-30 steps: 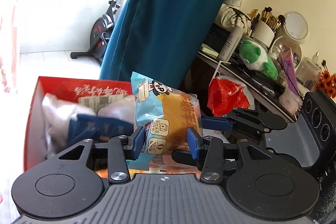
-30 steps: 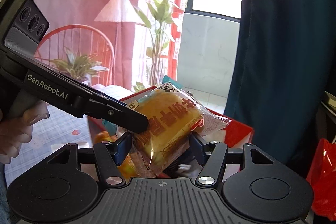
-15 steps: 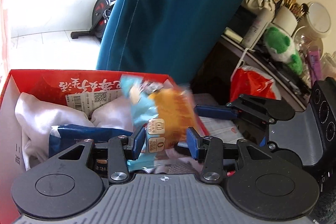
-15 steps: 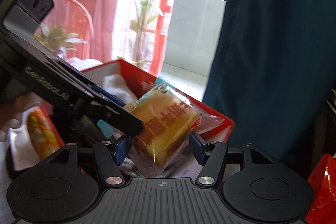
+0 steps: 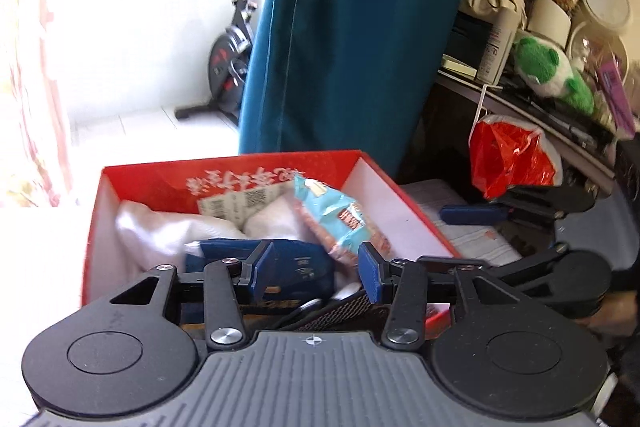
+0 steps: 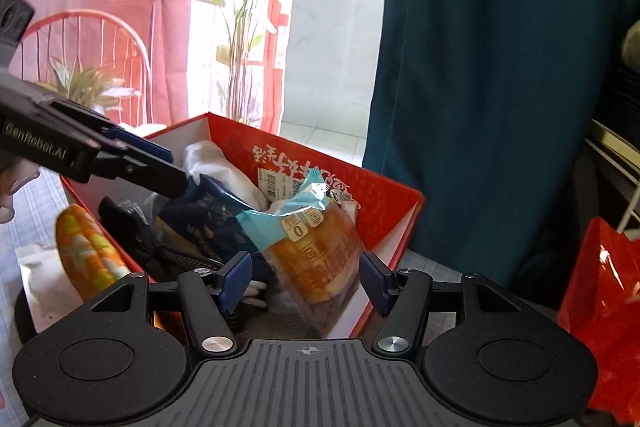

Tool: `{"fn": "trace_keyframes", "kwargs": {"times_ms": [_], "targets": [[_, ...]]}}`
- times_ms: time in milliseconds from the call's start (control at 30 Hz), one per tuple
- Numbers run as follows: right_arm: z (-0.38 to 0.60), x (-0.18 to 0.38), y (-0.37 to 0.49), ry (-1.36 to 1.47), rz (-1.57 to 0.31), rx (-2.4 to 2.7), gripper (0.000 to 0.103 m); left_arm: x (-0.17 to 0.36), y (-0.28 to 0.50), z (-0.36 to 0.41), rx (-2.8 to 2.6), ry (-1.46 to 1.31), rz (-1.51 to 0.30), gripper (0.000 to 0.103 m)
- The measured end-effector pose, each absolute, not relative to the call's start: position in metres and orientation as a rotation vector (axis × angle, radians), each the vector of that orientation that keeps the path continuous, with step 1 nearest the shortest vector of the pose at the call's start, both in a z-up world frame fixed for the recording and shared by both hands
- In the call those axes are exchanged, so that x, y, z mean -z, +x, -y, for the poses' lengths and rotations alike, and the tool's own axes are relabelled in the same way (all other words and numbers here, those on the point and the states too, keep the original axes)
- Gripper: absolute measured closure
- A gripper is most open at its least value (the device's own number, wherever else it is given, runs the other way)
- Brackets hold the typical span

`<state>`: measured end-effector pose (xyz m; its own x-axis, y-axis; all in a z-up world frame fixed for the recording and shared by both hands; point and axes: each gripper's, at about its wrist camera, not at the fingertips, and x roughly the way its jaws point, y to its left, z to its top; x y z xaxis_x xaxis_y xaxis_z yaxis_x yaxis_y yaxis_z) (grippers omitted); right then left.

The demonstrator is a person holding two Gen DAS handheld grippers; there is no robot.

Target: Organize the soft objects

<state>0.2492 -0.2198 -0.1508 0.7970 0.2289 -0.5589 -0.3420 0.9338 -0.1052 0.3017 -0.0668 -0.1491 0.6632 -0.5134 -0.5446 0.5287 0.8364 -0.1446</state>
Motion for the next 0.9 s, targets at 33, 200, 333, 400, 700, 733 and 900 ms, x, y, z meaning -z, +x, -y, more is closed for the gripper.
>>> {"fn": "trace_keyframes", "kwargs": {"times_ms": [33, 200, 333, 400, 700, 733, 900], "targets": [[0.219, 0.150, 0.244, -0.196, -0.566, -0.298, 0.048, 0.147, 0.296, 0.064, 0.580, 0.036, -0.593, 0.054], [0.214, 0.147, 0.216, -0.122, -0.541, -0.240, 0.048, 0.136, 0.266, 0.047, 0.527, 0.069, -0.524, 0.051], [0.208, 0.145, 0.188, -0.076, -0.511, -0.210, 0.046, 0.132, 0.241, 0.036, 0.487, 0.074, -0.480, 0.042], [0.203, 0.145, 0.174, -0.051, -0.502, -0.202, 0.045, 0.131, 0.227, 0.029, 0.472, 0.078, -0.462, 0.037], [0.177, 0.147, 0.119, -0.006, -0.454, -0.185, 0.001, 0.131, 0.171, 0.006, 0.408, 0.095, -0.400, 0.000], [0.175, 0.148, 0.115, -0.003, -0.453, -0.185, 0.001, 0.132, 0.167, 0.003, 0.402, 0.092, -0.405, 0.000], [0.165, 0.149, 0.097, 0.013, -0.439, -0.173, 0.000, 0.136, 0.152, -0.008, 0.354, 0.084, -0.417, 0.000]]}}
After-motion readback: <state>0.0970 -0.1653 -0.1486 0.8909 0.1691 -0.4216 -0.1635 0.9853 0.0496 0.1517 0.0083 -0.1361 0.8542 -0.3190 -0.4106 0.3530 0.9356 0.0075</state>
